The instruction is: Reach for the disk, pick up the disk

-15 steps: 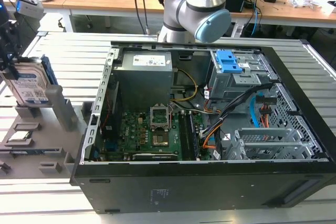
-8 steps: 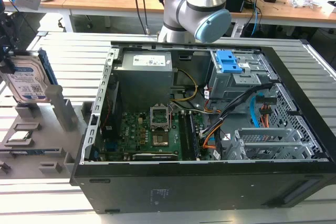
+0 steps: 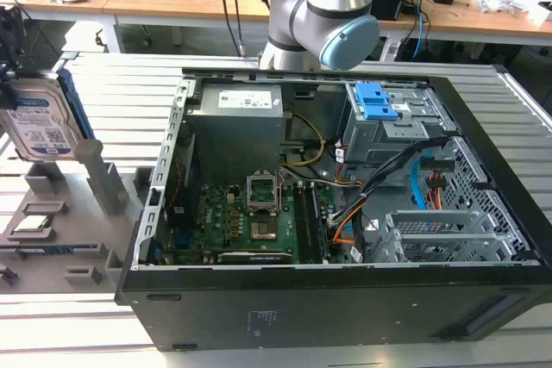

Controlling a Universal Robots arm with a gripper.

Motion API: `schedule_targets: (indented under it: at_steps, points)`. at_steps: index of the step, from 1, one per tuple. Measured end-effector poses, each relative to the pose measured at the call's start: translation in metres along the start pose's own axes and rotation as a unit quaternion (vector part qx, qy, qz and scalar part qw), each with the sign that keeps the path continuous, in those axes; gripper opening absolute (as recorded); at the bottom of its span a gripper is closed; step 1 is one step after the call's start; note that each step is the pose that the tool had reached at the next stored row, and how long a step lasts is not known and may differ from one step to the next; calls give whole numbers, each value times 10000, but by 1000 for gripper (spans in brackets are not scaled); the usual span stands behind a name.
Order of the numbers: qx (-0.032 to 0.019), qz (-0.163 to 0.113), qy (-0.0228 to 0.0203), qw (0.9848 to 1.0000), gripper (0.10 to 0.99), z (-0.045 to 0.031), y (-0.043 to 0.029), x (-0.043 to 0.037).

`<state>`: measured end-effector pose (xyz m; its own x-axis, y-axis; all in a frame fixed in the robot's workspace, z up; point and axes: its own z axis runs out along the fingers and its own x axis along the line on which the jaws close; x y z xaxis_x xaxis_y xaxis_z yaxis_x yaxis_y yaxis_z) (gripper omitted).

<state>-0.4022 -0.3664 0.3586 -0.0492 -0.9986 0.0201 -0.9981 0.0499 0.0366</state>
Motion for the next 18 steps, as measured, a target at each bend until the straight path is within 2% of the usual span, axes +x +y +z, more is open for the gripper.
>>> schedule_targets:
  at_steps: [3, 11, 12, 18]
  points:
    - [0, 0, 2, 10000, 369, -47, 1, 0]
    - [1, 1, 12, 10000, 369, -226, 6, 1]
    - [0, 1, 14, 10000, 369, -266, 7, 2]
    - [1, 1, 23, 10000, 369, -385, 11, 2]
